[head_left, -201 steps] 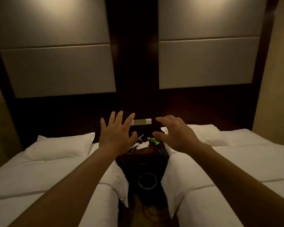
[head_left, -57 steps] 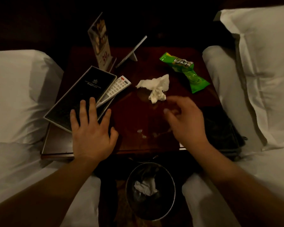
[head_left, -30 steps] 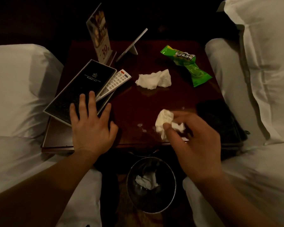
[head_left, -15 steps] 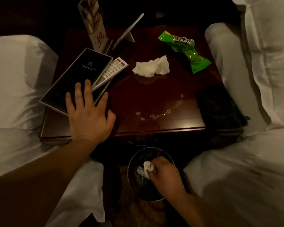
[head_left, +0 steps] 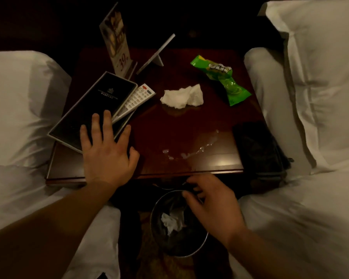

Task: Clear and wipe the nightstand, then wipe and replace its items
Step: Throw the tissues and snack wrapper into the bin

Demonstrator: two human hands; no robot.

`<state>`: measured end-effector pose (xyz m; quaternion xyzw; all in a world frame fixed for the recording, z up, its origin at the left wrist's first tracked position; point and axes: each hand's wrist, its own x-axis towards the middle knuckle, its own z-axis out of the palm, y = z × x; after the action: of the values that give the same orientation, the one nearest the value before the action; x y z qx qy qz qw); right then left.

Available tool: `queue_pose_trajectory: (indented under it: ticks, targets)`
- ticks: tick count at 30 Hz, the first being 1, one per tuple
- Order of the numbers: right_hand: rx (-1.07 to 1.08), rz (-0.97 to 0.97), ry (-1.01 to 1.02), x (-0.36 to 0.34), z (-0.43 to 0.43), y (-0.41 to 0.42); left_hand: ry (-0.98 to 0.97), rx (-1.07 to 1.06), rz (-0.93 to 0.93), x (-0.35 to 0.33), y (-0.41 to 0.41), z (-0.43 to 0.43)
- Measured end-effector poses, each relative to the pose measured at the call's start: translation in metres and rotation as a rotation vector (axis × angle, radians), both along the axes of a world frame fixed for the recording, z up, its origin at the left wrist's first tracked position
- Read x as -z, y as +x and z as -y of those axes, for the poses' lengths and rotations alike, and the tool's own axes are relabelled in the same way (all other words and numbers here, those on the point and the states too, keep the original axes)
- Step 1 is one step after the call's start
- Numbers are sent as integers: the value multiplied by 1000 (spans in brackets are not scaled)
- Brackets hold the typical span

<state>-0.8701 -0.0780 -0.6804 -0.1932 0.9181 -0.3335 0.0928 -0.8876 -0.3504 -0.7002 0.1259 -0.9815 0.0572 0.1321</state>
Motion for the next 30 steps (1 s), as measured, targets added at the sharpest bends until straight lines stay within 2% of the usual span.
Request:
queue_pose_trajectory:
  ticks: [5, 13, 22, 26, 30]
  targets:
    - [-5, -230, 3, -46, 34, -82, -20, 7, -9, 3, 0, 2]
    - [11, -329, 172, -46, 75, -194, -12, 9, -4, 4, 0, 3]
    - [-50, -255, 338, -22, 85, -209, -19, 4, -4, 5, -1, 2]
    - [22, -285, 260, -25, 81, -204, -19, 4, 4, 3, 0, 2]
    - [71, -326, 91, -41, 65, -178, -16, -4, 13, 4, 0, 1]
